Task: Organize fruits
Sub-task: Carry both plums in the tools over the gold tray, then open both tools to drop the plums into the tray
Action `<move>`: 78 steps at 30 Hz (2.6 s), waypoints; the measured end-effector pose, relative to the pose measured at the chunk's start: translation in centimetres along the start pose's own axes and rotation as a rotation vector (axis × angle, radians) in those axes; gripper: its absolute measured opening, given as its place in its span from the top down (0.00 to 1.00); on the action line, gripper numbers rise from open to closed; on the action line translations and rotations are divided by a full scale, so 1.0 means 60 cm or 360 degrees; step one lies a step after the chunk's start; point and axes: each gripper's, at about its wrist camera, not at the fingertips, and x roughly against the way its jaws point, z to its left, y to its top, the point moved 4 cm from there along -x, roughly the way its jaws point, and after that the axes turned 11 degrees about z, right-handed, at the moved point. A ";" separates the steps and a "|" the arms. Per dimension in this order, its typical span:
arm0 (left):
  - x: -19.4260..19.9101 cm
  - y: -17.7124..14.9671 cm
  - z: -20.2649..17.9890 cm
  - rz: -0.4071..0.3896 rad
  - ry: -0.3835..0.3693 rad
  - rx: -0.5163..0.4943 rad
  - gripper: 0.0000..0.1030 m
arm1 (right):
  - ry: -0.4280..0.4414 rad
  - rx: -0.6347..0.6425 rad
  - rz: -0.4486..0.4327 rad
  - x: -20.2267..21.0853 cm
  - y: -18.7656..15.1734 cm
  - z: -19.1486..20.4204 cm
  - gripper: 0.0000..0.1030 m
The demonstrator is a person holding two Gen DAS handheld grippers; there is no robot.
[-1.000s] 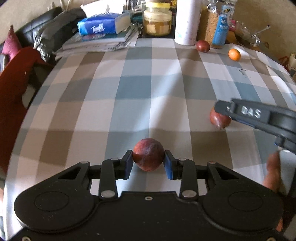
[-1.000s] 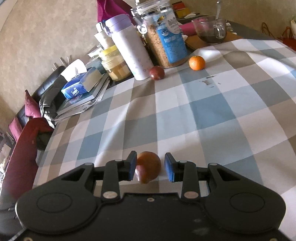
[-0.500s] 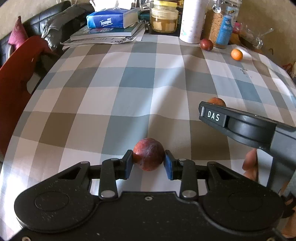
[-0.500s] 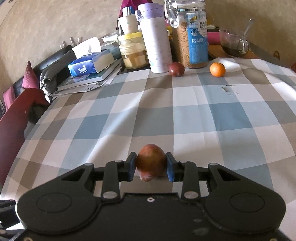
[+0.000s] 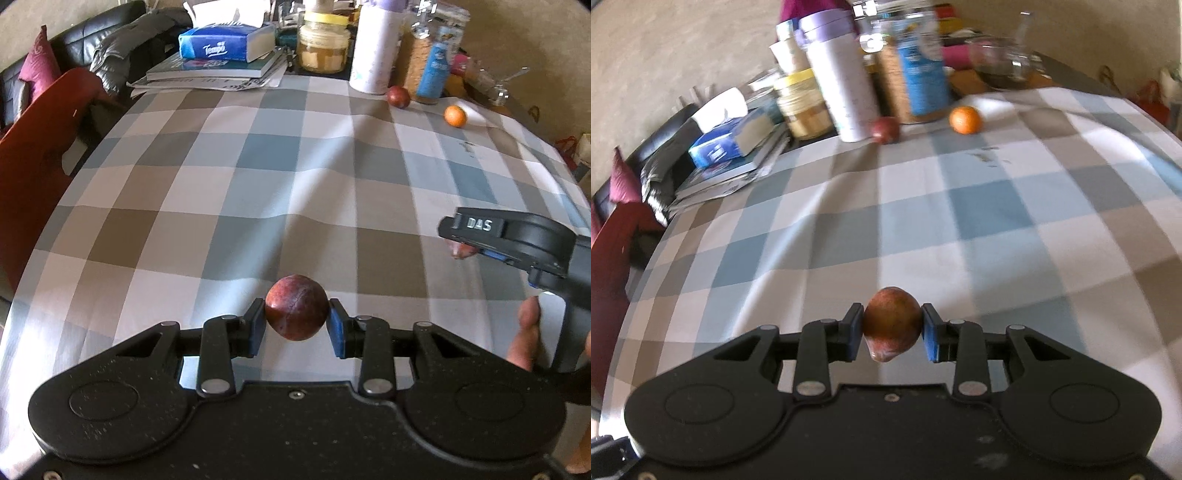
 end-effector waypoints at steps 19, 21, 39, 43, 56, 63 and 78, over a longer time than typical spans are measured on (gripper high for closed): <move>0.099 -0.092 -0.083 -0.0082 -0.0099 -0.0176 0.57 | -0.0133 -0.0134 -0.0018 0.131 -0.078 -0.142 0.66; 0.107 -0.102 -0.089 -0.0096 -0.0096 -0.0192 0.57 | -0.0127 -0.0133 -0.0016 0.140 -0.087 -0.147 0.66; 0.102 -0.199 -0.093 -0.0091 -0.0055 -0.0206 0.57 | -0.0034 -0.0110 -0.0162 0.253 -0.203 -0.170 0.66; 0.089 -0.202 -0.087 -0.0075 -0.0031 -0.0178 0.57 | -0.0062 -0.0025 -0.0203 0.273 -0.233 -0.159 0.66; 0.076 -0.205 -0.050 -0.0071 0.0048 -0.0104 0.57 | -0.0004 0.0080 -0.0156 0.306 -0.300 -0.131 0.66; 0.079 -0.210 -0.040 -0.0070 0.0061 -0.0087 0.57 | 0.0011 0.0128 -0.0126 0.313 -0.316 -0.113 0.66; 0.100 -0.201 -0.054 -0.0087 0.0041 -0.0110 0.57 | 0.0057 0.0160 -0.0093 0.322 -0.315 -0.106 0.66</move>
